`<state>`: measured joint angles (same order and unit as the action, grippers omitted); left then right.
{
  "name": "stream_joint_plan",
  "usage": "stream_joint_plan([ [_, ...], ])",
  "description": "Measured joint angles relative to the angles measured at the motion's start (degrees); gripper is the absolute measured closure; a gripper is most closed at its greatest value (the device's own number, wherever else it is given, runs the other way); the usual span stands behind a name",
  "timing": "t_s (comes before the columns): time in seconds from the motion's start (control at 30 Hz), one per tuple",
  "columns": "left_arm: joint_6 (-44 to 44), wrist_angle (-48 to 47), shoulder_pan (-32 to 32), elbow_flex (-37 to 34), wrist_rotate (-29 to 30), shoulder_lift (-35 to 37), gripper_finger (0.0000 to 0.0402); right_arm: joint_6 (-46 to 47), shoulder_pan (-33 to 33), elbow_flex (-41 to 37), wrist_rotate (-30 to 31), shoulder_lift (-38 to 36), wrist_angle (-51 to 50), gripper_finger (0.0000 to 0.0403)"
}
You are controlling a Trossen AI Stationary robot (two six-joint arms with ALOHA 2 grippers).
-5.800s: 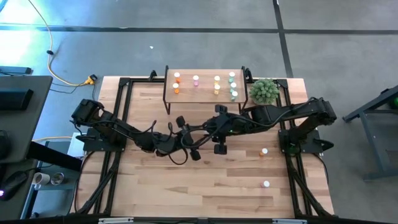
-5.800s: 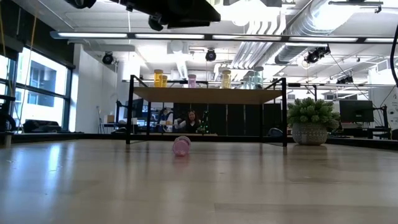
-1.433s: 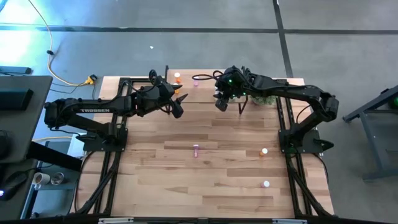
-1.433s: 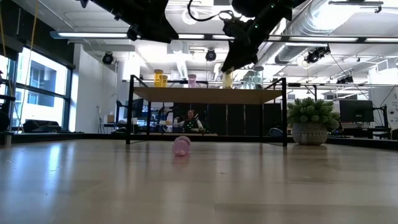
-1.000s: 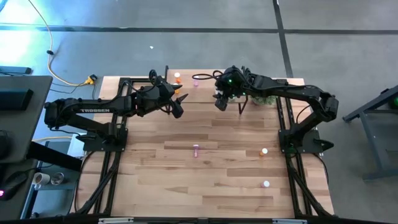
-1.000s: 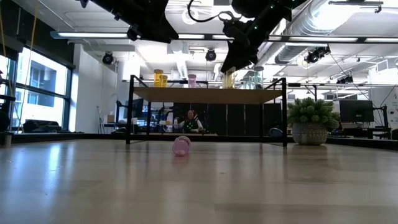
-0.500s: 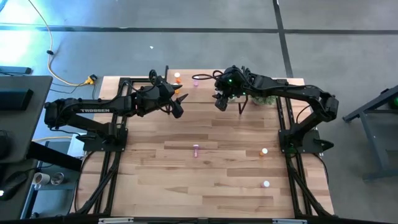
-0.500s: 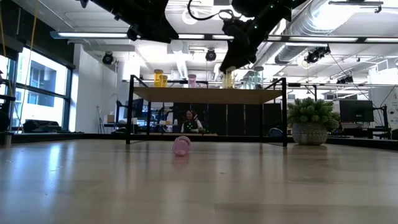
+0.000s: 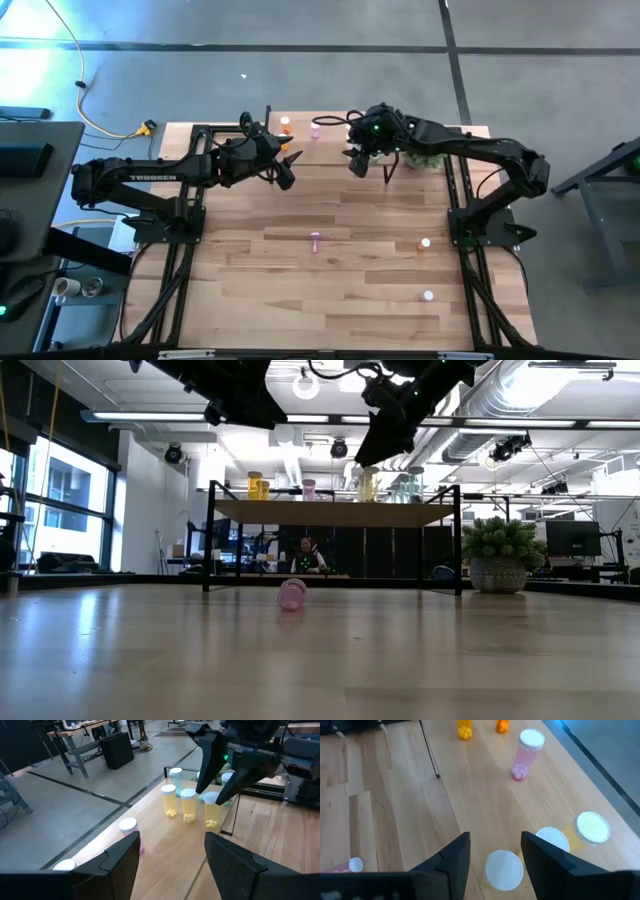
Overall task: Pick and place medicine bottles onto shelf by color
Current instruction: Put the bottom pink pill bottle on the shelf aligned with the other pink pill bottle
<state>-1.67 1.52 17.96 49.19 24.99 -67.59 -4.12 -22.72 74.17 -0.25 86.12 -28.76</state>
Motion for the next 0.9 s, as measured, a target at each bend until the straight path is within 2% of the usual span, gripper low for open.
stream_joint_plan([
  [0.3,0.0,0.0,0.0,0.0,0.0,0.0,0.019,0.6,3.2,0.0,0.0,-4.2,-0.7,0.0238],
  [0.47,0.0,0.0,0.0,0.0,0.0,0.0,0.019,3.5,6.0,0.0,0.0,-7.7,-4.5,0.0238],
  [0.63,0.0,0.0,-0.4,0.0,-1.4,0.0,0.019,4.5,10.6,0.0,0.0,-9.3,-11.2,0.0238],
  [0.77,-1.2,-0.1,-1.2,0.0,-1.9,0.0,0.019,9.1,15.4,0.0,0.1,-9.3,-16.7,0.0238],
  [0.9,-2.0,-0.1,-1.9,0.0,-1.9,0.0,0.019,13.7,21.1,0.0,3.2,-9.2,-19.1,0.0238],
])
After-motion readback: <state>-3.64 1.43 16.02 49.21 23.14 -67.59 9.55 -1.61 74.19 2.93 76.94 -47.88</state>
